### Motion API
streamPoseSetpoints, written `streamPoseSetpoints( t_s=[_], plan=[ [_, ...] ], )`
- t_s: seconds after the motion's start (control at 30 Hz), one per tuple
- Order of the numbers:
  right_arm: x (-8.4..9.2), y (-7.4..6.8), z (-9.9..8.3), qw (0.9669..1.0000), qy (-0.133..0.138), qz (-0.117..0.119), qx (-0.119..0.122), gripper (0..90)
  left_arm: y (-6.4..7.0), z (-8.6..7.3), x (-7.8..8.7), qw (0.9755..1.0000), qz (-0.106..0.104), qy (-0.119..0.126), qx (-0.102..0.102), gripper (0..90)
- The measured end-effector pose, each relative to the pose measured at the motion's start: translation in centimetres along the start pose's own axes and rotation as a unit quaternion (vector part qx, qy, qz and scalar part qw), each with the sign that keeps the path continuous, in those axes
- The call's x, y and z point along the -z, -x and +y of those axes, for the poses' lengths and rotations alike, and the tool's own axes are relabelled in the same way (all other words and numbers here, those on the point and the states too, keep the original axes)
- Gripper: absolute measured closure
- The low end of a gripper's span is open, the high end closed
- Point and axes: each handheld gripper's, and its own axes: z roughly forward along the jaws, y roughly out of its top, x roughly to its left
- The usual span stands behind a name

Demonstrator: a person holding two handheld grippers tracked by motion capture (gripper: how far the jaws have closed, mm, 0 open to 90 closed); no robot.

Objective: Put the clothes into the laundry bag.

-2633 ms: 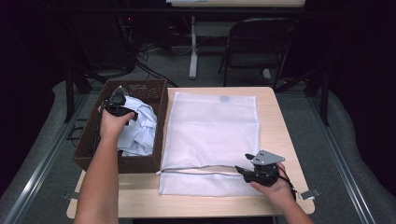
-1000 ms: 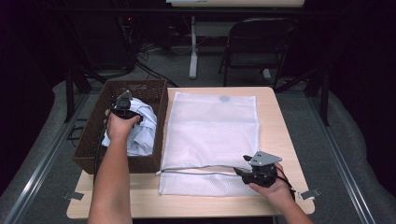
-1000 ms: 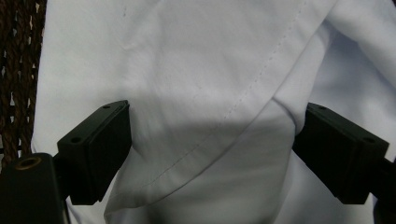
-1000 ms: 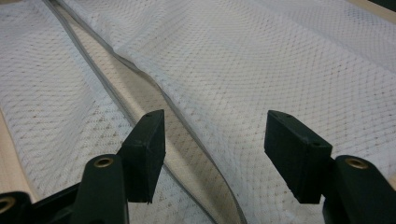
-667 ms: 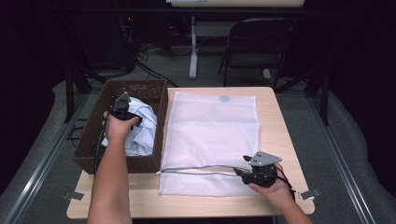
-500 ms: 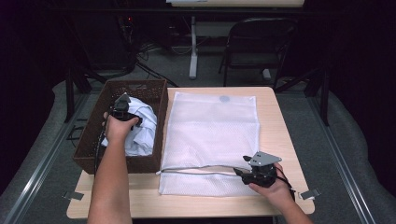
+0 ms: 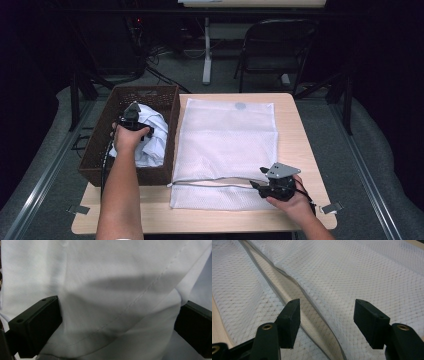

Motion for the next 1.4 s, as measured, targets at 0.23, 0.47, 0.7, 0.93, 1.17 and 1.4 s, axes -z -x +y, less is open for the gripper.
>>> streamPoseSetpoints(
  t_s=[0.23,0.47,0.7,0.93,1.17,1.4],
  plan=[
    [0.0,0.0,0.0,1.0,-0.002,0.001,0.001,38.1,0.4,-0.1,-0.2,0.9999,0.008,-0.002,-0.011,0.0],
    [-0.1,0.0,0.0,1.0,-0.004,0.0,0.003,37.9,0.6,-0.2,-0.2,0.9997,0.015,0.003,-0.019,0.0],
    [-0.1,-0.1,0.0,1.0,-0.003,0.0,0.003,37.9,0.1,-0.2,-0.5,1.0,-0.003,-0.004,-0.005,0.0],
    [-0.1,-0.1,0.0,1.0,-0.002,0.001,0.003,38.0,-0.1,-0.2,-0.6,0.9999,-0.009,-0.005,0.001,0.0],
    [-0.1,-0.2,0.0,1.0,-0.003,0.003,0.007,38.0,-0.2,-0.3,-0.7,0.9999,-0.015,-0.003,0.003,0.0],
    [0.0,-0.2,0.1,1.0,0.003,0.003,0.009,38.1,-0.4,-0.4,-0.8,0.9997,-0.024,0.001,0.0,2.7]
  ],
)
